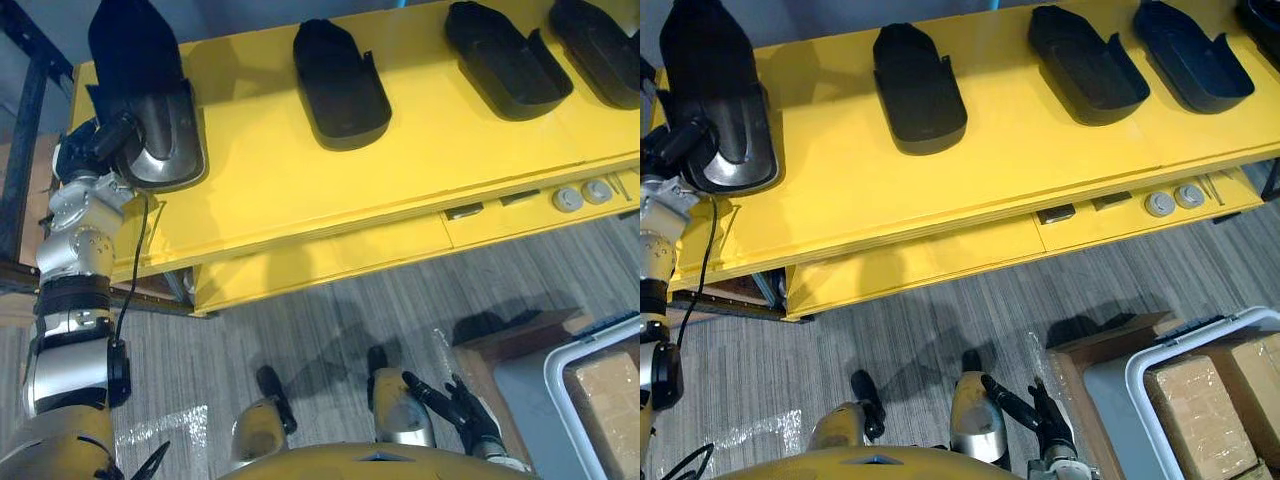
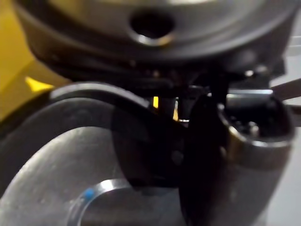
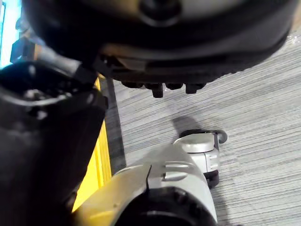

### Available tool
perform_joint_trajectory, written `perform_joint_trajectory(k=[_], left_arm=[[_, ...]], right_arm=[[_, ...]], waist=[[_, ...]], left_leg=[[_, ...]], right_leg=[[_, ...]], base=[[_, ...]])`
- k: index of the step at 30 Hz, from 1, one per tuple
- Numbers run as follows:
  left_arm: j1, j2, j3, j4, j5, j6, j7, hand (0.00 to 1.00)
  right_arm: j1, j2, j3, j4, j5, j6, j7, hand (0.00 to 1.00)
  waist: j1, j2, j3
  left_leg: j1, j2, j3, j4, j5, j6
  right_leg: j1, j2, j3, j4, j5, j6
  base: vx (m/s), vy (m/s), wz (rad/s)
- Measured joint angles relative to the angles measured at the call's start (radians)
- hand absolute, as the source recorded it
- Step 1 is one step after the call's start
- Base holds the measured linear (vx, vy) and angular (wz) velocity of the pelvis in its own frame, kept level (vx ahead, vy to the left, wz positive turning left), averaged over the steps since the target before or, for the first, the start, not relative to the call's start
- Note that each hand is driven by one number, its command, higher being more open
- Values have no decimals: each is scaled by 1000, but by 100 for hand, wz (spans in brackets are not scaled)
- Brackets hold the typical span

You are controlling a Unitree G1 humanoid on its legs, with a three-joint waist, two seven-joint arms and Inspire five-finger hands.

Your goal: Walk over and take three plastic housings, then place them on the shelf

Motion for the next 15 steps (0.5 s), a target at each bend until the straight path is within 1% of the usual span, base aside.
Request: perform_joint_trajectory(k=[4,5,9,12,15], left_arm=[[-23,5,-6,-17,0,23,-16,0],[-24,5,-7,-28,0,26,-17,100],[-26,5,-8,-51,2,34,-18,100],[-47,5,-12,-51,28,39,-18,100],[-64,5,-17,-46,45,37,-9,100]], right_arm=[[-18,9,-8,12,3,9,2,100],[-19,15,-9,10,4,15,-4,100],[-23,28,-12,10,4,30,-19,100],[-23,30,-12,3,8,34,-25,100],[-24,38,-10,2,35,42,-27,100]], waist=[[7,-2,22],[8,-3,27],[19,-7,36],[28,-10,45],[32,-19,51]], left_leg=[[-10,1,-11,13,-10,3],[-10,2,-18,14,-12,2],[-12,3,-19,16,-17,4],[-20,11,-19,36,-24,-3],[-25,22,-21,47,-28,-3]], right_leg=[[6,-2,-10,-7,1,-2],[14,-1,-17,-12,2,-3],[14,0,-18,-15,1,-4],[15,5,-16,-15,2,-7],[15,13,-16,-16,4,-11]], base=[[-2,-1,8],[10,1,10],[3,-1,2],[0,0,0],[0,0,0]])
